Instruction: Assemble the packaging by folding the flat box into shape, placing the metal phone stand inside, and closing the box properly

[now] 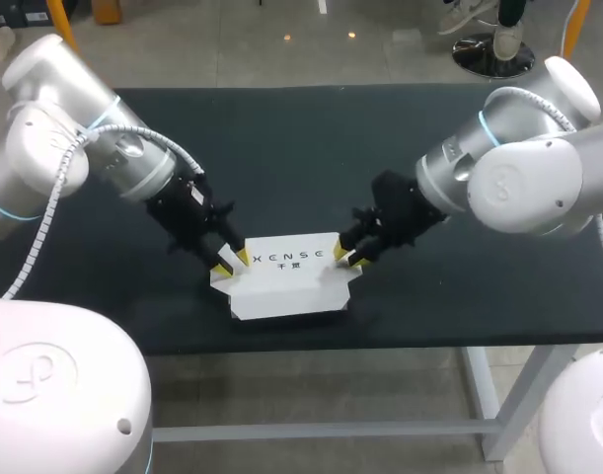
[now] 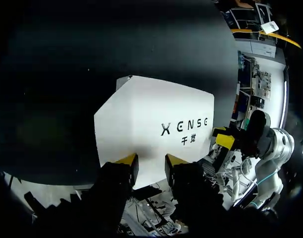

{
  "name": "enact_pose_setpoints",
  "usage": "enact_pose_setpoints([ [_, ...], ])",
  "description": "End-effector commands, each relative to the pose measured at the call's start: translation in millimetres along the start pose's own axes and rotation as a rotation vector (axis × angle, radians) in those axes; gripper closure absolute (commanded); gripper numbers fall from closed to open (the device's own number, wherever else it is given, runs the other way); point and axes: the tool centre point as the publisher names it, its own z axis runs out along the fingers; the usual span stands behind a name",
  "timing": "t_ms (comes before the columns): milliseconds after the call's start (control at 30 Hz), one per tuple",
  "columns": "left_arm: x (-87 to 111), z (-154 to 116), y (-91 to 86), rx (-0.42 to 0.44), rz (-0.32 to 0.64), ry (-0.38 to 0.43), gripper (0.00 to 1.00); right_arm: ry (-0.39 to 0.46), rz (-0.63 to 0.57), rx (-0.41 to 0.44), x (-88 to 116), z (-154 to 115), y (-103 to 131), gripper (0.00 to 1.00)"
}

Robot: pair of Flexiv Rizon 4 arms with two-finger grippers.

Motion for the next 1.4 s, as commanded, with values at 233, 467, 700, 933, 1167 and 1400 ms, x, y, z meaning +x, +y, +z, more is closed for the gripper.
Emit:
enact_pose_setpoints([
  [233,-0.6,-2.8,8.3,0.052,0.008,-0.07,0.58,-0.044,-0.007,0.112,-4.4,-0.3,3.6,0.6],
  [467,-3.1,-0.2,12.1,0.116,0.042,-0.135,0.58,-0.111,-0.028,0.113,-1.9,4.8,2.3,0.59],
  [700,-7.4,3.6,14.4,0.155,0.082,-0.185,0.56,-0.155,-0.037,0.112,-7.0,8.2,1.0,0.6],
  [933,-11.6,9.2,13.9,0.178,0.107,-0.218,0.55,-0.176,-0.037,0.114,-13.7,9.2,-0.2,0.59],
  [1167,-14.9,12.1,12.8,0.189,0.125,-0.237,0.54,-0.19,-0.046,0.108,-15.7,7.8,-3.8,0.59],
  [1400,-19.3,13.4,13.4,0.204,0.145,-0.256,0.53,-0.2,-0.051,0.109,-17.6,9.5,-4.6,0.59],
])
